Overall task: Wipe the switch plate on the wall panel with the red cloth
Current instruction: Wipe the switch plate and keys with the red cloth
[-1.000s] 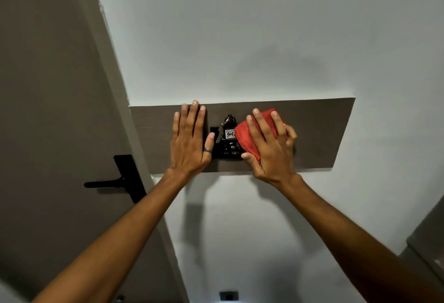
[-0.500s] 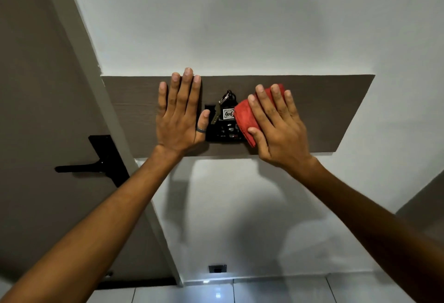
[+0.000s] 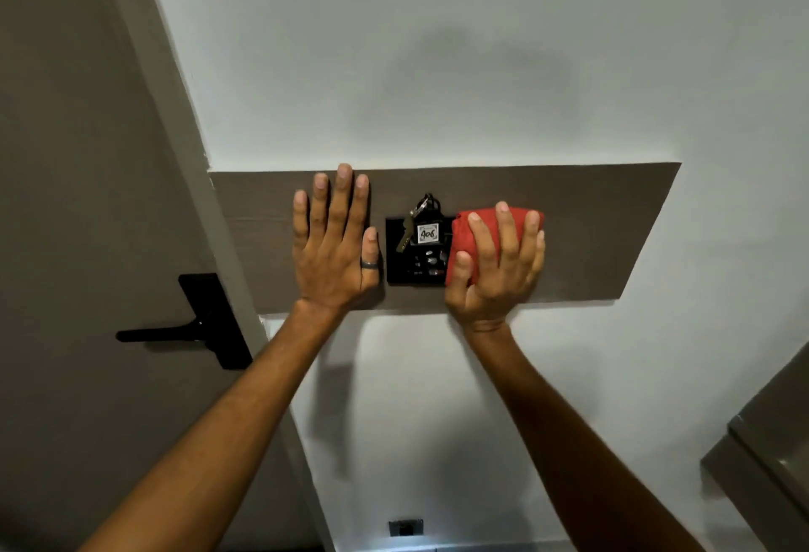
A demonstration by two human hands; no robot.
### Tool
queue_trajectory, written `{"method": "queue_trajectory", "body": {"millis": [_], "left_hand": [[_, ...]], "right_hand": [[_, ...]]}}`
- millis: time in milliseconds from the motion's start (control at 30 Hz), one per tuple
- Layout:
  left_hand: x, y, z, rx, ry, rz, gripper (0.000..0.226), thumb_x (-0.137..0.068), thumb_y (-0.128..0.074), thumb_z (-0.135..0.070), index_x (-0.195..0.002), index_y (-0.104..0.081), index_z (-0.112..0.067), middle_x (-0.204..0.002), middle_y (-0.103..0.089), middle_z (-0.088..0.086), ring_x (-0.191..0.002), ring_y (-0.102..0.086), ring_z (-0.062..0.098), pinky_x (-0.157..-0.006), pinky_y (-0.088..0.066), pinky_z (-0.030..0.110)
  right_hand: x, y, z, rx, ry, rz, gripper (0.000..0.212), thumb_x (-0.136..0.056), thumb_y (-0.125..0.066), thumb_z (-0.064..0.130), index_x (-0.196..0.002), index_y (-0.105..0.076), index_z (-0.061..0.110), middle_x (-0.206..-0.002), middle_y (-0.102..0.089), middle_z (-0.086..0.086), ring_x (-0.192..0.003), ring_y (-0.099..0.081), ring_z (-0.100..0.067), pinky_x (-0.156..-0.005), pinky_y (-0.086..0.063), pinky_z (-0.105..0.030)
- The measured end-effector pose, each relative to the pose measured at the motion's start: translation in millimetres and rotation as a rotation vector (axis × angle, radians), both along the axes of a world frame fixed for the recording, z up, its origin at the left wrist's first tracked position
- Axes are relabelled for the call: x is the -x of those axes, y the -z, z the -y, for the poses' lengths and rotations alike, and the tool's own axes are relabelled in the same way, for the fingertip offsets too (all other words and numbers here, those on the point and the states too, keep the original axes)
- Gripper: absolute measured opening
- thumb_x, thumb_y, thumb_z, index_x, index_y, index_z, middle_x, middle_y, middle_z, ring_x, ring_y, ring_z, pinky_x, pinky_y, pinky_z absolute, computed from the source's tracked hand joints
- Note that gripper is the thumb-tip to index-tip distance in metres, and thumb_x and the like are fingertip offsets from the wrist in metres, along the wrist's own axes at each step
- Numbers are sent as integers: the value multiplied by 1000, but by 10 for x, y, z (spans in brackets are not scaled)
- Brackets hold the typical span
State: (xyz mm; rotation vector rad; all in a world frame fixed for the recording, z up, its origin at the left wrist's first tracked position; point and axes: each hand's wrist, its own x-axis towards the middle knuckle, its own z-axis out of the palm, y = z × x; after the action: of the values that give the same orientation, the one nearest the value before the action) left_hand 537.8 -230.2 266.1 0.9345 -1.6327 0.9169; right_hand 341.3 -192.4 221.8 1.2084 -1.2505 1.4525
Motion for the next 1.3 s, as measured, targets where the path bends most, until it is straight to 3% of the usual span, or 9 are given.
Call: {"method": "queue_trajectory", "body": {"millis": [133,200,267,400,533,667,867,967,1300], "left_hand": [[-30,42,1,-7,-3,11,60,-104,-29,-32,-158,-20,-9,-169,3,2,-157,7,22,-128,-3,47],[-22,38,17,2,-4,5,59,-104,-28,-32,-158,-19,-10,-170,8,0,-157,7,22,-128,-3,47],[-9,50,16,4,-9,-10,59,-104,-29,-32,-158,-20,-10,-170,7,0,-157,6,23,-128,-2,46],[-7,75,33,12,-8,-10,60,-104,-30,-32,-158,-20,-10,-170,6,1,-157,5,23,-129,-1,46],[-7,67,17,-1,-16,-6,61,-104,-30,-32,-160,-17,-11,-170,5,2,-157,4,24,-129,0,46],[-28,108,29,5,-23,-9,62,-104,-31,-32,-161,-16,-12,-170,3,3,-157,2,25,-129,-1,46],[-3,80,27,12,-18,-11,61,-104,-32,-32,-160,-19,-10,-165,-19,10,-157,1,25,-129,-3,47],[1,117,56,14,-25,-17,61,-104,-31,-32,-160,-20,-10,-163,-27,12,-157,-1,26,-129,-5,48],[0,96,62,37,-40,-16,62,-103,-31,-32,-159,-20,-9,-163,-22,11,-157,0,25,-129,-4,48]], "right_hand": [[278,-118,-46,-13,-4,-274,44,-107,-42,42,-143,-62,25,-148,-60,-12,-149,-42,-41,-126,-32,-53],[244,-157,-38,-9,-4,-133,43,-107,-43,40,-143,-62,26,-150,-59,-12,-153,-37,-38,-128,-28,-52],[84,-68,-45,-12,-5,-22,42,-108,-42,41,-144,-60,27,-151,-56,-11,-154,-34,-38,-130,-24,-51],[262,-1,-63,-18,-18,-271,43,-109,-40,42,-142,-61,24,-150,-57,-13,-149,-39,-41,-128,-29,-52],[-102,-43,-33,-8,-32,123,42,-109,-41,42,-142,-61,26,-152,-56,-10,-157,-32,-35,-129,-26,-53],[296,9,-74,-23,-23,-262,45,-110,-38,43,-144,-59,22,-149,-58,-15,-149,-39,-42,-130,-24,-52],[199,-6,-135,-84,-29,-137,46,-110,-43,35,-149,-55,14,-156,-51,-15,-162,-15,-31,-135,-7,-49],[368,-199,-72,-38,-24,-343,46,-107,-49,35,-148,-57,15,-155,-53,-11,-157,-30,-36,-133,-18,-52],[291,112,-80,11,30,-356,41,-107,-45,39,-140,-61,20,-145,-63,-9,-138,-53,-40,-124,-32,-54]]}}
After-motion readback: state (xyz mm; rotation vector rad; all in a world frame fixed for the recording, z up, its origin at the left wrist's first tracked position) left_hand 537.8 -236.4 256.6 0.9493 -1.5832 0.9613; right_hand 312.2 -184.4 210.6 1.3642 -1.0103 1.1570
